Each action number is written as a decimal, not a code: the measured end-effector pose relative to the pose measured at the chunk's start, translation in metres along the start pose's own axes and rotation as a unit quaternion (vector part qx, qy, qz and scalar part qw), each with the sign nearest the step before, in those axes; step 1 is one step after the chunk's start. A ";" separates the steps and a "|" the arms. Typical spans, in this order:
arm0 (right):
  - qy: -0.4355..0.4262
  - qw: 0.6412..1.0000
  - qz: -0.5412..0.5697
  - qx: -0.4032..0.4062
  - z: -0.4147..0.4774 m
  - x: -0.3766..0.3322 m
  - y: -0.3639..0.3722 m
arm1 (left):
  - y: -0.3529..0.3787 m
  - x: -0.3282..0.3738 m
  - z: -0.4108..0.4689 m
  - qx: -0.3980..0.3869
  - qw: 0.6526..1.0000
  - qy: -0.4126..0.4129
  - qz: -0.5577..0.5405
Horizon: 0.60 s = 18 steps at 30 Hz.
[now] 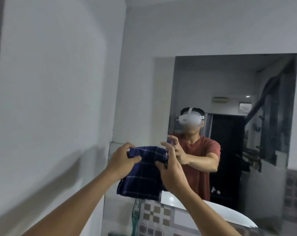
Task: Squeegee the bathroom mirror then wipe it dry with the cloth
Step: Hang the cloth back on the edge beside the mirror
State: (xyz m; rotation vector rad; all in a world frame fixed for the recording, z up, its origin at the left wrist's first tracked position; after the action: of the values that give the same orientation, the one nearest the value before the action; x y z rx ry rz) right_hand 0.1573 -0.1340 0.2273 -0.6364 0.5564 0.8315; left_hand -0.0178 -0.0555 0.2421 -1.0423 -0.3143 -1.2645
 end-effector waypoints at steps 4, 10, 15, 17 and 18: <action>-0.045 0.996 -0.071 -0.029 0.026 0.004 0.028 | -0.014 -0.019 0.022 0.062 0.998 0.016 0.030; -0.064 0.977 -0.200 -0.025 0.074 0.004 0.054 | -0.028 -0.030 0.063 0.139 0.987 0.038 0.074; -0.081 0.936 -0.337 -0.068 0.083 0.020 0.079 | -0.021 -0.051 0.078 0.134 0.973 0.042 0.183; -0.067 0.928 -0.359 -0.075 0.081 0.025 0.083 | -0.019 -0.055 0.080 0.130 0.970 0.048 0.199; -0.058 0.927 -0.361 -0.079 0.079 0.025 0.084 | -0.018 -0.057 0.082 0.127 0.969 0.053 0.204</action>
State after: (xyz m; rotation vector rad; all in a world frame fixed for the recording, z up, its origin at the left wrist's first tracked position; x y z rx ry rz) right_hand 0.1196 -0.0228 0.2399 -0.8599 0.1150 0.2109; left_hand -0.0254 0.0447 0.2535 -0.7663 -0.1621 -0.8770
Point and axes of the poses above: each hand's wrist, its own z-axis towards the middle knuckle, its own y-axis out of the palm, x = y × z, the point moved 3 cm from there along z, towards the middle knuckle, and after that the axes turned 8 degrees about z, right-handed, at the moved point
